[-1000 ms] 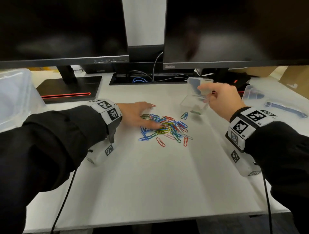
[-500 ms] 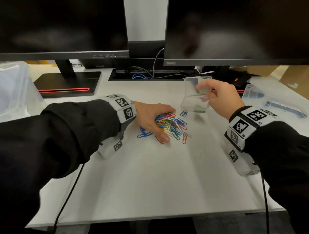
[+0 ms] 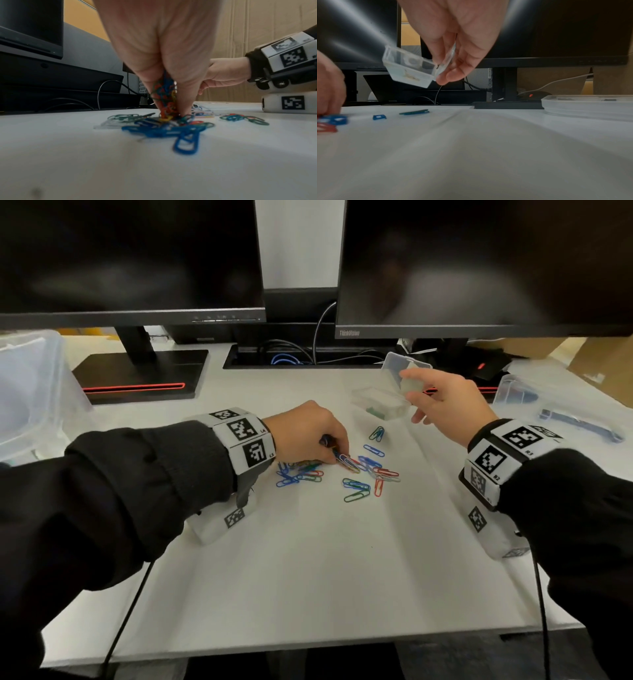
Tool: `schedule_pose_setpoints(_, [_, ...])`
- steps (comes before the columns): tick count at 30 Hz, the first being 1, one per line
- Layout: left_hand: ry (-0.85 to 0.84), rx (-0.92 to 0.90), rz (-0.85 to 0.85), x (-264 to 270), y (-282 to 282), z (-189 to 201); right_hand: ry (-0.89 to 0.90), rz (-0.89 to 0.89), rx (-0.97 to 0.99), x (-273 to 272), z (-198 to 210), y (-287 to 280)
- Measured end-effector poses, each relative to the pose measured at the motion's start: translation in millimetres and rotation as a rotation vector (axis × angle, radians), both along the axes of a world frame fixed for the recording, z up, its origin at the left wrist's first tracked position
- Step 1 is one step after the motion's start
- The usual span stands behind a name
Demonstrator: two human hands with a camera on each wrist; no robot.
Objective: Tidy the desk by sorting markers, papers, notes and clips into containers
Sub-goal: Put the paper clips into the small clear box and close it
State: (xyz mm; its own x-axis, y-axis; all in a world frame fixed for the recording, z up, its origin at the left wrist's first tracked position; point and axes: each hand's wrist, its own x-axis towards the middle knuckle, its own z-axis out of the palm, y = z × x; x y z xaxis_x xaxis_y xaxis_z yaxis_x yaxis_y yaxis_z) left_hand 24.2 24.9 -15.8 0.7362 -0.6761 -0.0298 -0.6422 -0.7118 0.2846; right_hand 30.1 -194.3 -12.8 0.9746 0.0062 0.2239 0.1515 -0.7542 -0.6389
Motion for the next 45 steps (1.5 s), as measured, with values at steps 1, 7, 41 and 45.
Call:
schedule_pose_setpoints(1, [-0.03,-0.03,0.015,1,0,1,0.001,-0.007,-0.002,0,0,-1])
schedule_pose_setpoints(7, [-0.298,-0.307,0.088,2,-4,8,0.049,0.018,-0.021,0,-2,-2])
schedule_pose_setpoints(41, [-0.232,-0.21,-0.136,-2,-26,-1,-0.03,0.088,0.133,-2,-3,7])
schedule_pose_setpoints(45, [-0.37,-0.366,-0.107,-1,-25,-1,-0.162,-0.157,0.097,2,-3,0])
